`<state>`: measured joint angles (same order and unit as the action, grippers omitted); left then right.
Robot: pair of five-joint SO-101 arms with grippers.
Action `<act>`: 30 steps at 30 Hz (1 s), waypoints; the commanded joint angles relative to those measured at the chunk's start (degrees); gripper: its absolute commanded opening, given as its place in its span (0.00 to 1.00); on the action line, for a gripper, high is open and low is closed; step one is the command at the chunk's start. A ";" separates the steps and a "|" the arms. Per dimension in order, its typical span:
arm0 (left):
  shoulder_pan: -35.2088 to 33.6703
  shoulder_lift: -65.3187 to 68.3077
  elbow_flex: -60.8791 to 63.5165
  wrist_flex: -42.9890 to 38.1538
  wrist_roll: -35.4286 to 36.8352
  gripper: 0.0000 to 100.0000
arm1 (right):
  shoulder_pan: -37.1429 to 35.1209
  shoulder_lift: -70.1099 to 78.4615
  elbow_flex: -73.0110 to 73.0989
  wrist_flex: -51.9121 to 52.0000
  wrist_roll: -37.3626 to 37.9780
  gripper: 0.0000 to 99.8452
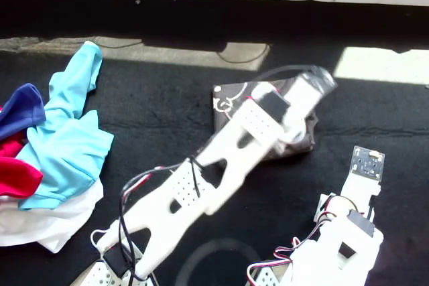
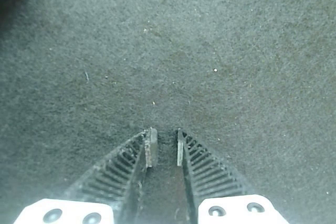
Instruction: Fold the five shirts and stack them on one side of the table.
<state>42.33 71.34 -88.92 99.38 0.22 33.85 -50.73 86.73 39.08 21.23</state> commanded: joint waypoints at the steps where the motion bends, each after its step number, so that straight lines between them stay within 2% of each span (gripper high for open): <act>1: 1.54 -6.99 -3.21 2.46 0.26 0.01 | 0.04 -0.04 1.36 -0.75 0.62 0.08; 5: 1.36 -15.43 -2.51 2.37 0.18 0.01 | 0.04 -0.04 1.36 -0.75 0.62 0.08; 9: -2.51 -18.07 -0.75 2.11 0.18 0.01 | 0.04 -0.04 1.36 -0.75 0.62 0.08; 14: -9.54 -10.42 3.82 -5.45 0.18 0.01 | 0.04 -0.04 1.36 -0.75 0.62 0.08; 18: -12.26 -3.21 3.91 -12.48 0.18 0.01 | 0.04 -0.04 1.36 -0.75 0.62 0.08; 21: -12.26 -0.31 3.91 -15.56 0.18 0.01 | 0.04 -0.04 1.36 -0.75 0.62 0.08; 26: -8.40 0.48 3.82 -15.47 0.26 0.01 | 0.04 -0.04 1.36 -0.75 0.62 0.08; 30: -3.47 -0.31 -0.04 -9.93 0.26 0.01 | 0.04 -0.04 1.36 -0.75 0.62 0.08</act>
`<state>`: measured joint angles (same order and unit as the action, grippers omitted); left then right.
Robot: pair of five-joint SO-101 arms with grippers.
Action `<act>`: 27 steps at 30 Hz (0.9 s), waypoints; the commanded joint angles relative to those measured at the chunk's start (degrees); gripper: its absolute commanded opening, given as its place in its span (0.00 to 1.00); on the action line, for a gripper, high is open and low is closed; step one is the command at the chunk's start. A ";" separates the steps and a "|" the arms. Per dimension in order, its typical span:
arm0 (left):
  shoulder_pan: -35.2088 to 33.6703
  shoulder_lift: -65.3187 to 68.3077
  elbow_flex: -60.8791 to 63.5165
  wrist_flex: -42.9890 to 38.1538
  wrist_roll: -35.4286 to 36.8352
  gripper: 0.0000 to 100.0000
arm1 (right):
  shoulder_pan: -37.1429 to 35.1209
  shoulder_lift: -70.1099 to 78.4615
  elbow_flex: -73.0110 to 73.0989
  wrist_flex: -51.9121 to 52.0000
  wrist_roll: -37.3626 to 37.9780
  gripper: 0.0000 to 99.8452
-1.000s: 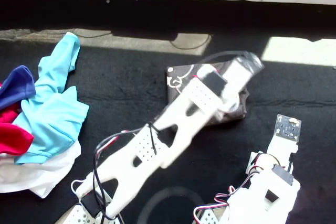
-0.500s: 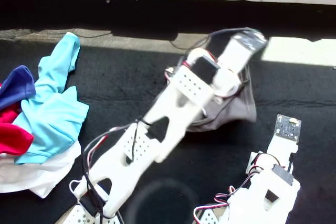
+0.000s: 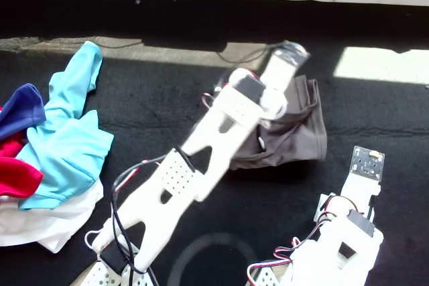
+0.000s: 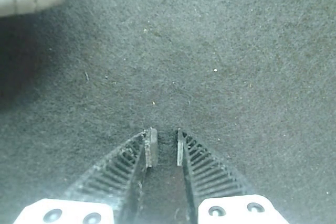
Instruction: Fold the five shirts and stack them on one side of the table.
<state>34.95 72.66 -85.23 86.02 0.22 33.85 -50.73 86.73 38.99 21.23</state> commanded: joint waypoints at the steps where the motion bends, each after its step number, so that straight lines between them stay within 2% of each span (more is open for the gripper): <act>1: 5.32 -1.98 -5.14 5.54 0.26 0.01 | 0.04 -0.04 1.36 -0.66 0.62 0.08; 5: 9.27 -3.38 -10.59 13.19 0.26 0.01 | 0.04 -0.04 1.36 -0.66 0.62 0.08; 8: 10.86 -6.90 -9.89 14.68 0.26 0.01 | 0.04 -0.04 1.36 -0.66 0.62 0.08; 12: 10.51 -12.97 -10.07 14.68 0.18 0.01 | 0.04 -0.04 1.36 -0.66 0.62 0.08; 15: 6.99 -15.08 -9.63 14.42 -0.09 0.01 | 0.04 -0.04 1.36 -0.66 0.62 0.08; 21: -1.63 -5.23 -9.80 8.70 0.18 0.01 | 0.04 -0.04 1.36 -0.66 0.62 0.08; 24: -2.59 -0.13 -9.80 4.48 0.62 0.01 | 0.04 -0.04 1.36 -0.66 0.62 0.08; 27: -2.24 3.30 -9.80 1.05 5.71 0.01 | 0.04 -0.04 1.36 -0.66 0.62 0.08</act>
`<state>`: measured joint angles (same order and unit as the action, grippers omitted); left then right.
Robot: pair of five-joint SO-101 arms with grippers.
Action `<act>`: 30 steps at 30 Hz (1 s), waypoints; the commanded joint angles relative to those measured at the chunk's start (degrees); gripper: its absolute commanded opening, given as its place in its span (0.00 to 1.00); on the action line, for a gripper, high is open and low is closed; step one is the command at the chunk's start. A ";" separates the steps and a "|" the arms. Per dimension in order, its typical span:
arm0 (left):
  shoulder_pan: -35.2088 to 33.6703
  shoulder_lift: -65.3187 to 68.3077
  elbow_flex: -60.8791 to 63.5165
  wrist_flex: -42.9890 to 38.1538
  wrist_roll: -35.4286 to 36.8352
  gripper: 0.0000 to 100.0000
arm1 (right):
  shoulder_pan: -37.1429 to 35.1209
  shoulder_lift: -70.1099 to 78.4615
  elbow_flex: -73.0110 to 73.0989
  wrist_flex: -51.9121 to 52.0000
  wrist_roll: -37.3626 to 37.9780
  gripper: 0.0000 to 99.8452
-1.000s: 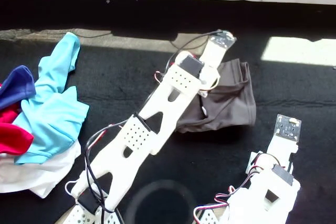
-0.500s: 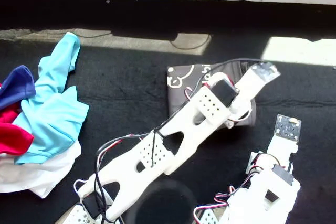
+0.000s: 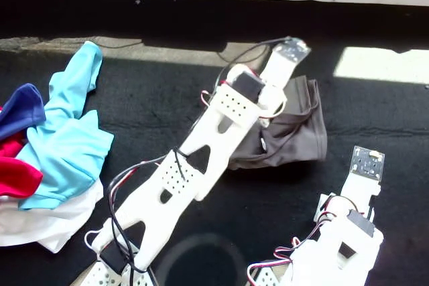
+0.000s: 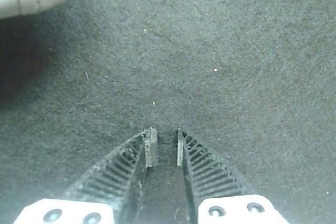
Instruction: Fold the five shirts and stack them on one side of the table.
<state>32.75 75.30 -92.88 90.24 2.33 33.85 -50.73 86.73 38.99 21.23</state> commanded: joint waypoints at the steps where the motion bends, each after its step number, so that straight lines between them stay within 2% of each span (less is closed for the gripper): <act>1: 0.04 1.27 -2.24 -3.87 5.19 0.01 | 0.04 -0.04 1.36 -0.66 0.62 0.08; 5: 2.68 1.45 -2.42 -3.87 7.82 0.01 | 0.04 -0.04 1.36 -0.66 0.62 0.08; 12: 11.74 -4.70 -2.42 5.80 7.74 0.01 | 0.04 -0.04 1.36 -0.66 0.62 0.08; 18: 17.45 -11.65 -2.42 7.38 7.74 0.01 | 0.04 -0.04 1.36 -0.66 0.62 0.08; 24: 16.31 -18.07 -2.07 7.21 7.47 0.01 | 0.04 -0.04 1.36 -0.66 0.62 0.08; 30: 12.97 -12.62 -2.07 6.33 7.56 0.01 | 0.04 -0.04 1.36 -0.66 0.62 0.08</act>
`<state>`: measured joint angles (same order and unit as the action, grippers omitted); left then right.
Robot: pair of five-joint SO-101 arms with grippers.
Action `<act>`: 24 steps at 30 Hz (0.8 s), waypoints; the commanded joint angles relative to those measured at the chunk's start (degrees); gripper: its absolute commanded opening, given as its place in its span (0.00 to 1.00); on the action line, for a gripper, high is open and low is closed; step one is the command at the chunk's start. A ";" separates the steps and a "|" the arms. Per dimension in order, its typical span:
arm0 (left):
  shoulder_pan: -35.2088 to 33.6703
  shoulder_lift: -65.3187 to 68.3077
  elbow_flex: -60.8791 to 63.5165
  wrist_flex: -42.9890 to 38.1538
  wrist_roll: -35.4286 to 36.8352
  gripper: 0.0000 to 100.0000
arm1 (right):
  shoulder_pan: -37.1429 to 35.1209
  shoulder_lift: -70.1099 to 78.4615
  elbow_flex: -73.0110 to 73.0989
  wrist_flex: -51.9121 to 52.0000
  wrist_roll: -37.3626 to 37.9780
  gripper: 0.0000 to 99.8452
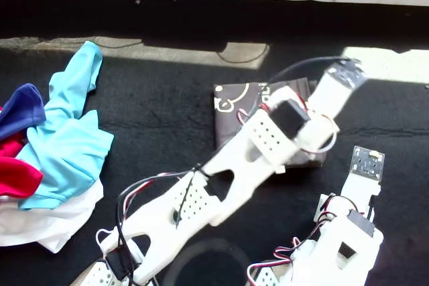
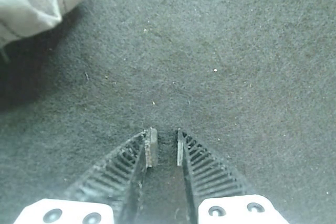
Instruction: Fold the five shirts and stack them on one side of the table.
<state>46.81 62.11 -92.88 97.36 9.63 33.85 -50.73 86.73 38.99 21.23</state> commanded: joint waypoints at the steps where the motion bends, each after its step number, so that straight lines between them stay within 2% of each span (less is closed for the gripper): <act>1: -1.10 2.07 -2.24 -1.05 0.26 0.01 | 0.04 -0.04 1.36 -0.66 0.62 0.08; 4: -2.15 4.97 -2.33 -1.05 0.18 0.01 | 0.04 -0.04 1.36 -0.66 0.62 0.08; 7: -6.29 3.56 -2.42 -0.26 0.18 0.01 | 0.04 -0.04 1.10 -0.66 0.62 0.08; 10: -11.38 -0.57 -1.89 4.48 0.18 0.01 | 0.57 -0.04 0.40 1.10 0.62 0.09; 15: -17.63 -12.18 3.47 4.66 -4.57 0.01 | 0.57 0.40 -13.14 17.01 -5.71 0.09; 18: -19.12 -22.29 13.32 4.66 -6.51 0.01 | -0.75 0.57 -26.51 27.38 -7.47 0.09; 21: -21.41 -34.07 29.05 4.66 -6.68 0.01 | -4.00 0.75 -38.99 34.42 -7.82 0.09; 24: -25.27 -45.49 47.60 4.66 -7.74 0.01 | -8.40 2.77 -48.31 37.93 -9.76 0.18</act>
<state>25.01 30.02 -62.02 101.67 3.21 29.10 -49.93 49.63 73.36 13.67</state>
